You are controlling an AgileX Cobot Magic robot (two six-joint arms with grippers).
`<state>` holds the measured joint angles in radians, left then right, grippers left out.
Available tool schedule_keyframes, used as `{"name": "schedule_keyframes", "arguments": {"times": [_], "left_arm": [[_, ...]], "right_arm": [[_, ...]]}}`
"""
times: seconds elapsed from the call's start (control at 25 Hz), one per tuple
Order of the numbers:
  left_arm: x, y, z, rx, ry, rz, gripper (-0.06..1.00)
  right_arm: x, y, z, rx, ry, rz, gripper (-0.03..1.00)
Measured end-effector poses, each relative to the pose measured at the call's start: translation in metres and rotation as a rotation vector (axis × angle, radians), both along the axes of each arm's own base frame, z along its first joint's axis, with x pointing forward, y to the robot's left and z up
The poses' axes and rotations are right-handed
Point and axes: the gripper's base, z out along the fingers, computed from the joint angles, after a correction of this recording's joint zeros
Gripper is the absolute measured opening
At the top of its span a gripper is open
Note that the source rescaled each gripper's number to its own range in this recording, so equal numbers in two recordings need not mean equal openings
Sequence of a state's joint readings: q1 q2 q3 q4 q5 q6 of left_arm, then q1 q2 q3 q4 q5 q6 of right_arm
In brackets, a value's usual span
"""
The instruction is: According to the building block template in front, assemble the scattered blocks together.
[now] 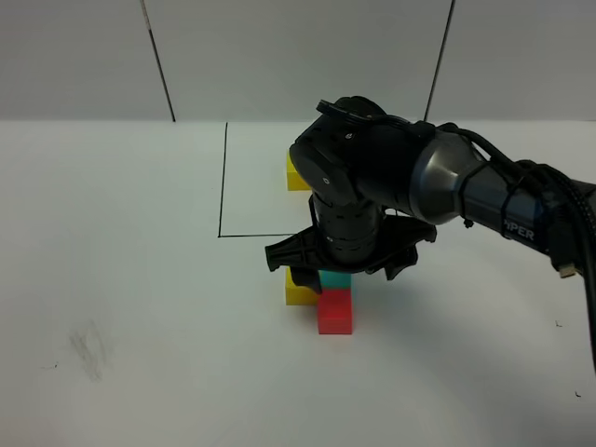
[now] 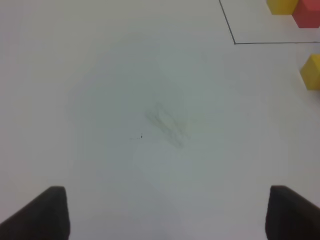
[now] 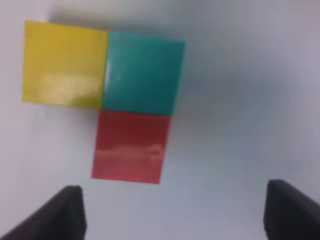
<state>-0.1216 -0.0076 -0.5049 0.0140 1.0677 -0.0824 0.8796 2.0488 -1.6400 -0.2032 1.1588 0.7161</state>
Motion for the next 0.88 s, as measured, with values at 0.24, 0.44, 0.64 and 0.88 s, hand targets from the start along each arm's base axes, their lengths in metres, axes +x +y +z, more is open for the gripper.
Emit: {"name": "schedule_keyframes", "arguments": {"times": [0.24, 0.44, 0.64, 0.88], "left_arm": [[0.0, 0.0, 0.0, 0.0, 0.0, 0.0, 0.76], [0.0, 0.0, 0.0, 0.0, 0.0, 0.0, 0.76], [0.0, 0.0, 0.0, 0.0, 0.0, 0.0, 0.76], [0.0, 0.0, 0.0, 0.0, 0.0, 0.0, 0.76]], "right_arm": [[0.025, -0.032, 0.011, -0.087, -0.026, 0.055, 0.91], [0.041, -0.066, 0.045, -0.113, -0.098, 0.133, 1.0], [0.052, -0.113, 0.095, -0.145, -0.232, 0.125, 1.0], [0.046, -0.184, 0.157, -0.182, -0.34, 0.188, 1.0]]}}
